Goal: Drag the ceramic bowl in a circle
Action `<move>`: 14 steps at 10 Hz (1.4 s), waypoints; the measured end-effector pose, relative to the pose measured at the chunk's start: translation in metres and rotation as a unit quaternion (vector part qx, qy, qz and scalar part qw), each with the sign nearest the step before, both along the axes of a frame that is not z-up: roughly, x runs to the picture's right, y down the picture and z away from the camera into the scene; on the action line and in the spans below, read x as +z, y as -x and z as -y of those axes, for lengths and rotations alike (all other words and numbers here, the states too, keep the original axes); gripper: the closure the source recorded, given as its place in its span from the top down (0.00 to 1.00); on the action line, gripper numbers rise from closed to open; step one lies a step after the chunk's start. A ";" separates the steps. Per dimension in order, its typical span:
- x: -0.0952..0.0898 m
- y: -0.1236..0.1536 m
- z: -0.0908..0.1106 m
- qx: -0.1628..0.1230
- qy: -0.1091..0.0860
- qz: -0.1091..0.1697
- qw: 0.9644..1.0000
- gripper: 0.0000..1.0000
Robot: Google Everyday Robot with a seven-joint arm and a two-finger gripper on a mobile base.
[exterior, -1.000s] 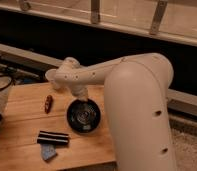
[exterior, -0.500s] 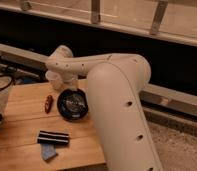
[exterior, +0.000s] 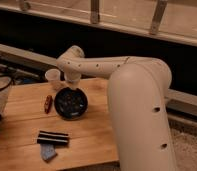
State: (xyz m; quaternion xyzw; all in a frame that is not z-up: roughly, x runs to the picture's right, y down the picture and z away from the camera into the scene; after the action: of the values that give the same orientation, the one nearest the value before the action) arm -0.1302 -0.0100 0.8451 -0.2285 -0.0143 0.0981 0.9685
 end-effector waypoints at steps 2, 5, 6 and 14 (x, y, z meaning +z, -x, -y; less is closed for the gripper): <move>-0.005 -0.012 -0.006 -0.003 0.001 -0.012 1.000 0.12; -0.005 -0.002 -0.008 -0.007 0.000 -0.005 1.000 0.03; -0.005 0.004 -0.010 -0.008 0.001 -0.004 1.000 0.12; -0.008 -0.015 -0.029 -0.018 0.001 -0.018 1.000 0.34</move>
State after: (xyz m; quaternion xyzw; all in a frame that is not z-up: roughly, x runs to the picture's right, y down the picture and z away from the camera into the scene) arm -0.1152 0.0190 0.8373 -0.2276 0.0071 0.0852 0.9700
